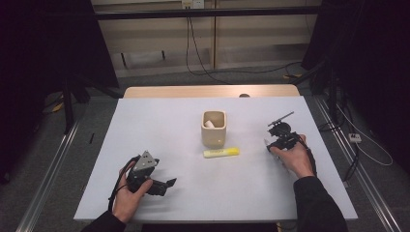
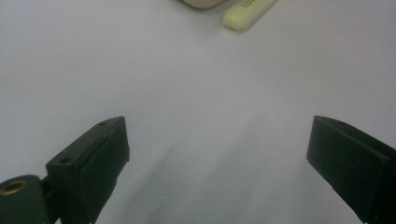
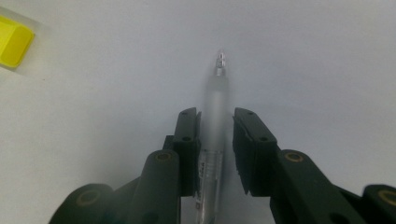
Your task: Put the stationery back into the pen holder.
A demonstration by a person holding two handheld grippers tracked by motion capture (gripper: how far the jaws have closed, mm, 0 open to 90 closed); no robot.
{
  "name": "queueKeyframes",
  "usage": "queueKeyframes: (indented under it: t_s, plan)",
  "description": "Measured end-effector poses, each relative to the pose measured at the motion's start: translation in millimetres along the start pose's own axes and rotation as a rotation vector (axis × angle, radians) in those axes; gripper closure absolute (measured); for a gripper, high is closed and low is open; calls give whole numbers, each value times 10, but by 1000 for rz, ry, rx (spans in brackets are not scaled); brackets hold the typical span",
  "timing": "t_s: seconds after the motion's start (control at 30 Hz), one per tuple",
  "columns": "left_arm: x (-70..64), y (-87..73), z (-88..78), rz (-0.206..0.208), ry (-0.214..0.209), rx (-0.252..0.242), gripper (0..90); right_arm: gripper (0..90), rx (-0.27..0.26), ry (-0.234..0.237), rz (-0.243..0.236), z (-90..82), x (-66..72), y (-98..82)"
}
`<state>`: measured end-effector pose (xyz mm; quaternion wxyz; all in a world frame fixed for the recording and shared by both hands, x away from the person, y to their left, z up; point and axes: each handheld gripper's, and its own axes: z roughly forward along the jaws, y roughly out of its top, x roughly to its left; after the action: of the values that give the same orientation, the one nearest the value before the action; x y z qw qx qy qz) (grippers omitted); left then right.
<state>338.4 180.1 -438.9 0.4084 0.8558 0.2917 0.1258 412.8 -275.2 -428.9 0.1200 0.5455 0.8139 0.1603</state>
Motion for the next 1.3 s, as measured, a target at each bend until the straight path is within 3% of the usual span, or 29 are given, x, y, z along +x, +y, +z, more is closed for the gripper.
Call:
queueKeyframes:
  t_s: [0.2, 0.83, 1.03, 1.3]
  plan:
    - [-6, -1, -2, -1, 0, -2, 58, 758, 35, -10, 7, 3, 37, 37]
    - [4, -7, -13, -5, -3, 11, 58, 807, 38, -12, 74, -23, 21, 32]
    - [8, -8, -13, 0, 12, 4, 58, 808, -28, 0, 100, -162, -40, -5]
    - [7, -10, -14, -9, 5, 5, 58, 808, -123, 15, 92, -251, -11, -19]
